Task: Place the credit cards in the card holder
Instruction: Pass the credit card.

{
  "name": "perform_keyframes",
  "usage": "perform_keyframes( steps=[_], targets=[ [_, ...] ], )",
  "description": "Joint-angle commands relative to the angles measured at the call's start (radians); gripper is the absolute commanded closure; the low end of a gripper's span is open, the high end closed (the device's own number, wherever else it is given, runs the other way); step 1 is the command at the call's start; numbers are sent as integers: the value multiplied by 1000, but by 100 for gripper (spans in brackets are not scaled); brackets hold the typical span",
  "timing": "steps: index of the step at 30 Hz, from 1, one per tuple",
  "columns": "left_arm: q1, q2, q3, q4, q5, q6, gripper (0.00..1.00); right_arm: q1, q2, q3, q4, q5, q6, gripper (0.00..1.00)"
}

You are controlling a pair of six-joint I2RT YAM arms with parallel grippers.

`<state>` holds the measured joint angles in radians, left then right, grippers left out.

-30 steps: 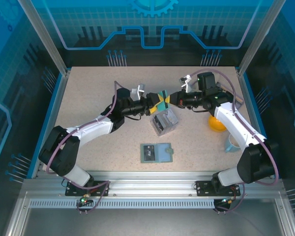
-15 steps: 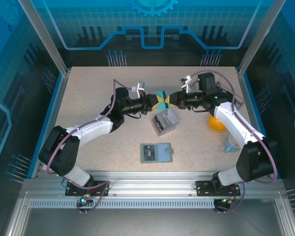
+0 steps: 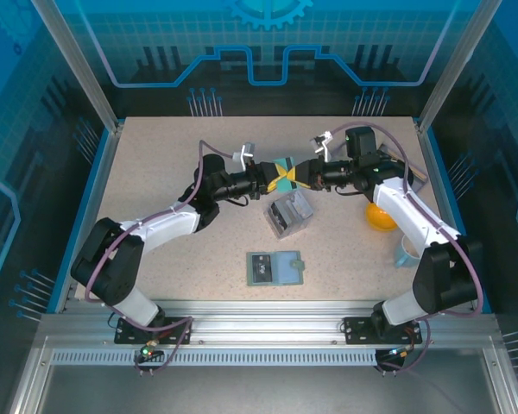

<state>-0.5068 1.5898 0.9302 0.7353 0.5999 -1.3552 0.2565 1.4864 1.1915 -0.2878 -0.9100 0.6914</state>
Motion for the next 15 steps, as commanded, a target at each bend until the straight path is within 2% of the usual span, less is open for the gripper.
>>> perform_keyframes(
  steps=[1, 15],
  targets=[
    [-4, -10, 1, 158, 32, -45, 76, -14, 8, -19, -36, 18, -16, 85],
    [-4, -7, -5, 176, 31, -52, 75, -55, -19, -54, -28, 56, 21, 81]
  ],
)
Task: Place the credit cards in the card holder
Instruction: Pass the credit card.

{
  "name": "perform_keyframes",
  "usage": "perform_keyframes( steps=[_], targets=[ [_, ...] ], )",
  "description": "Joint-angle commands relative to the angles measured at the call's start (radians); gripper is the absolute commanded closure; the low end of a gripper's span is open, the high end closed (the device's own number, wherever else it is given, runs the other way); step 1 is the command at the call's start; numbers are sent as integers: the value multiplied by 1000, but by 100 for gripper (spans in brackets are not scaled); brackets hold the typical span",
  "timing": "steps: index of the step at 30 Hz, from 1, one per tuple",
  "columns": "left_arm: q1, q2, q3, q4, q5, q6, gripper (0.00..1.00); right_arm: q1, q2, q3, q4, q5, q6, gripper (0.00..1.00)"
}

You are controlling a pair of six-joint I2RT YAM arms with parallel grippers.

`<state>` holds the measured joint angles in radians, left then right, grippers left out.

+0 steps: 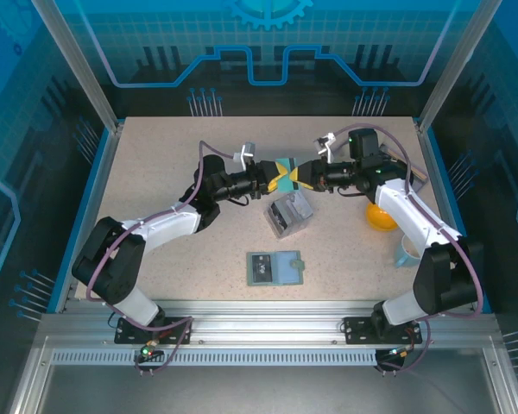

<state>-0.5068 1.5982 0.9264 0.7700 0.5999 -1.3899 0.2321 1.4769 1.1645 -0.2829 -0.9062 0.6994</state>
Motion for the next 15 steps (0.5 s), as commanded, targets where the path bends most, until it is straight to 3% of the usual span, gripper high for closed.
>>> perform_keyframes(
  steps=[1, 12, 15],
  targets=[
    [-4, -14, -3, 140, 29, -17, 75, -32, -11, -28, -31, 54, 19, 81],
    [-3, -12, -6, 135, 22, -19, 75, -36, -13, -22, -35, 54, 23, 86],
    [-4, -13, -12, 125, 13, -20, 76, -42, -32, -23, -61, 108, 15, 86]
  ],
)
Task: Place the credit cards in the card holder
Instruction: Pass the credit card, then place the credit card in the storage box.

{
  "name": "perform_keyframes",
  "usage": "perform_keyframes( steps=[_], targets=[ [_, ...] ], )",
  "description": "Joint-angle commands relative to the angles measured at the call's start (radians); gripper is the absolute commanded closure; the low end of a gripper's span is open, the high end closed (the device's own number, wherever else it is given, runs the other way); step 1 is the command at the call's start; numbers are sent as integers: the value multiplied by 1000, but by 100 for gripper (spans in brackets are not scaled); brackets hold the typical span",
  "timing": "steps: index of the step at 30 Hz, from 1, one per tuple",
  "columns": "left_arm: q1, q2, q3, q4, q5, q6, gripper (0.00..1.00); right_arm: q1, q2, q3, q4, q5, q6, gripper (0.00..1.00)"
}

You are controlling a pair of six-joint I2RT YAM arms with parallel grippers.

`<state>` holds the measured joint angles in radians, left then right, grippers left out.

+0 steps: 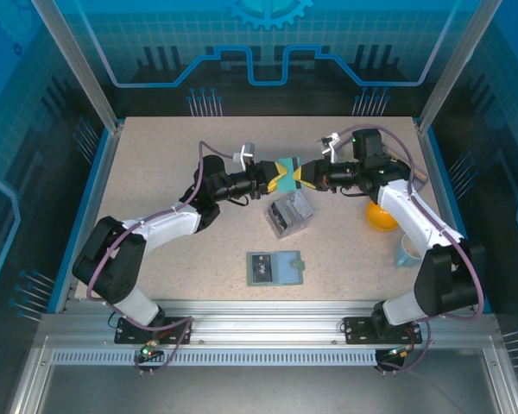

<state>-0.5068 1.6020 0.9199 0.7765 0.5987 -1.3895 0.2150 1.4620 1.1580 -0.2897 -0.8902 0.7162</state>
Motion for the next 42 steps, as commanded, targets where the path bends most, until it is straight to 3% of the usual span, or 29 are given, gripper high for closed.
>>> perform_keyframes(
  steps=[1, 11, 17, 23, 26, 32, 36, 42],
  targets=[
    [-2, -19, -10, 117, 10, -19, 76, -29, -22, -17, -61, 105, -3, 86],
    [2, -25, -35, 94, -27, -24, 82, -50, -30, -21, -79, 128, -10, 90],
    [14, -72, -71, -157, -113, 6, 99, -48, -39, 5, -133, 205, -92, 93],
    [21, -125, -83, -507, -214, 90, 100, 43, 28, 77, -313, 446, -304, 93],
    [21, -134, -91, -569, -225, 117, 100, 132, 84, 114, -377, 630, -391, 93],
    [19, -165, -118, -622, -224, 189, 100, 260, 203, 176, -432, 857, -465, 92],
    [17, -191, -144, -619, -212, 226, 100, 301, 264, 211, -453, 946, -499, 92],
    [18, -206, -176, -609, -210, 228, 100, 321, 328, 236, -455, 974, -523, 92]
  ],
)
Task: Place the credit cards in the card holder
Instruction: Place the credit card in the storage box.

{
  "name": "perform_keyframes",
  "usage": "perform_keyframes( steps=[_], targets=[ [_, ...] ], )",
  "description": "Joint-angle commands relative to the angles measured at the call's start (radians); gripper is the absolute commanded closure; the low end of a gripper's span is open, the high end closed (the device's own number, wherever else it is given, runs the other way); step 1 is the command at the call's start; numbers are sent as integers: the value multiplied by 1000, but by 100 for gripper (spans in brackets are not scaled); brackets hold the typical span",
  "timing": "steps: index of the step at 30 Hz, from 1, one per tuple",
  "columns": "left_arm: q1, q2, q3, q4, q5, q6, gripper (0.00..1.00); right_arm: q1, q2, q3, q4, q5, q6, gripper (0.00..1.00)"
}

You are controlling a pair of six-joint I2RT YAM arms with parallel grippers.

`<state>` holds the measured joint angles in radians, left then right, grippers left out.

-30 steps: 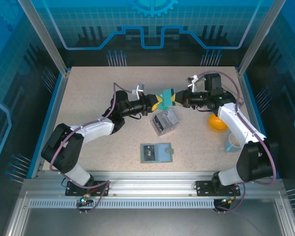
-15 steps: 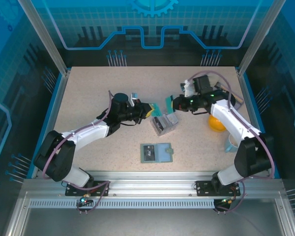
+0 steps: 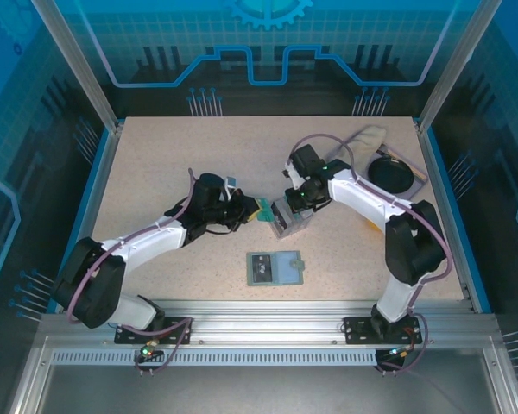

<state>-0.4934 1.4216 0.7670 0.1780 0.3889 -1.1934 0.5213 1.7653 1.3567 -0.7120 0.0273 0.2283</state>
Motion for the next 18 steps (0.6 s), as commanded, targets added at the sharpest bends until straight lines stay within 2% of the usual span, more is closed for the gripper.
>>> perform_keyframes(
  steps=[1, 9, 11, 18],
  targets=[
    [5, -26, -27, -6, 0, 29, 100, 17, 33, 39, -32, 57, -39, 92],
    [-4, -20, -34, 6, 8, 35, 100, 19, 69, 27, -23, -12, -23, 86],
    [-8, -18, -36, 9, 10, 37, 100, 19, 57, 25, -26, -4, -17, 80],
    [-69, -16, -38, -45, -15, 104, 100, 18, -113, -47, -28, 20, 47, 72]
  ],
)
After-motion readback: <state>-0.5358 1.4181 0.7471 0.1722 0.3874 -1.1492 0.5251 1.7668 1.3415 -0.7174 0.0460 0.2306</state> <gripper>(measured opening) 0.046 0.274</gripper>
